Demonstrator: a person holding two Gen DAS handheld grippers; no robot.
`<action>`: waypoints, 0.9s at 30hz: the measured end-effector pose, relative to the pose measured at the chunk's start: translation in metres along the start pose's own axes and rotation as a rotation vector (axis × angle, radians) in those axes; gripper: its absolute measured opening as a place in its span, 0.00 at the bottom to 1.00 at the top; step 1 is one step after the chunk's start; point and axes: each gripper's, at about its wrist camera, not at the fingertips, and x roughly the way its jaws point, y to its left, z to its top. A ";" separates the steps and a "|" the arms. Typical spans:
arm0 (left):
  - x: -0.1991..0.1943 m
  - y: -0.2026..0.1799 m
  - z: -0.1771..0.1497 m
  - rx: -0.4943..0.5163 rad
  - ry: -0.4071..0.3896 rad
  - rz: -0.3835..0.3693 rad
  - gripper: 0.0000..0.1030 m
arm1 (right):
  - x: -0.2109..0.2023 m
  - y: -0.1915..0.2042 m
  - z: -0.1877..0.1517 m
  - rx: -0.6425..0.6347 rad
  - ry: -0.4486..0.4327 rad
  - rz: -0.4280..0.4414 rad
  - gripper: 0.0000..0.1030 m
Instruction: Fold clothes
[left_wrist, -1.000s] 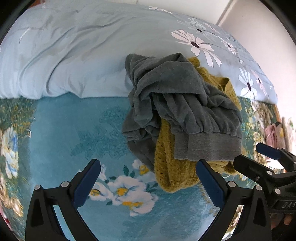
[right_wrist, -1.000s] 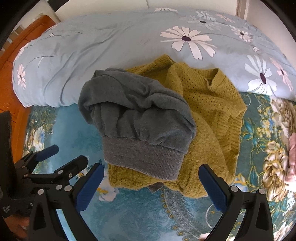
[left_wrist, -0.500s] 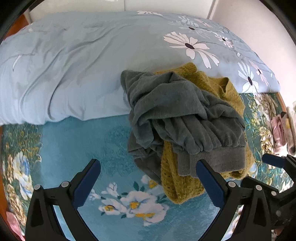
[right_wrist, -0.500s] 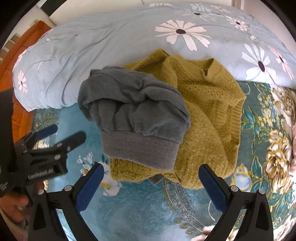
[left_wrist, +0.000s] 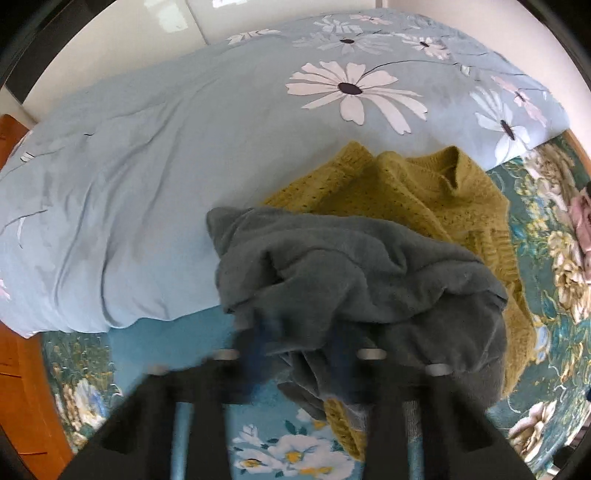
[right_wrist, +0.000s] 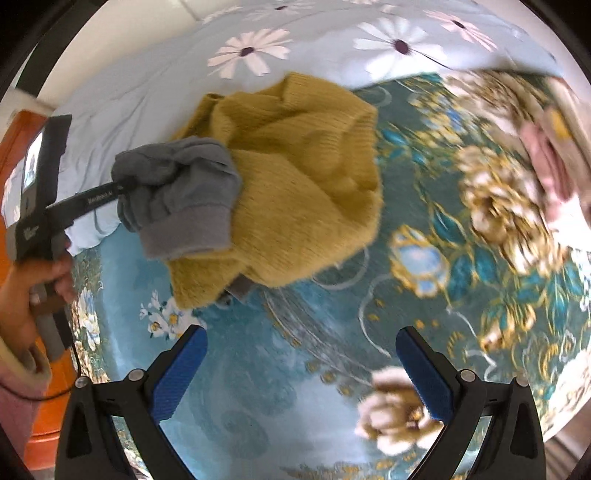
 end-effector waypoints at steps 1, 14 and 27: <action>-0.006 0.008 0.001 -0.045 -0.009 -0.009 0.05 | -0.005 -0.005 -0.004 0.012 0.000 -0.001 1.00; -0.137 0.095 -0.159 -0.454 -0.074 -0.074 0.04 | -0.054 0.007 -0.035 -0.002 -0.057 0.139 1.00; -0.158 0.085 -0.335 -0.586 0.146 -0.035 0.00 | -0.011 0.040 -0.099 -0.076 0.132 0.300 0.89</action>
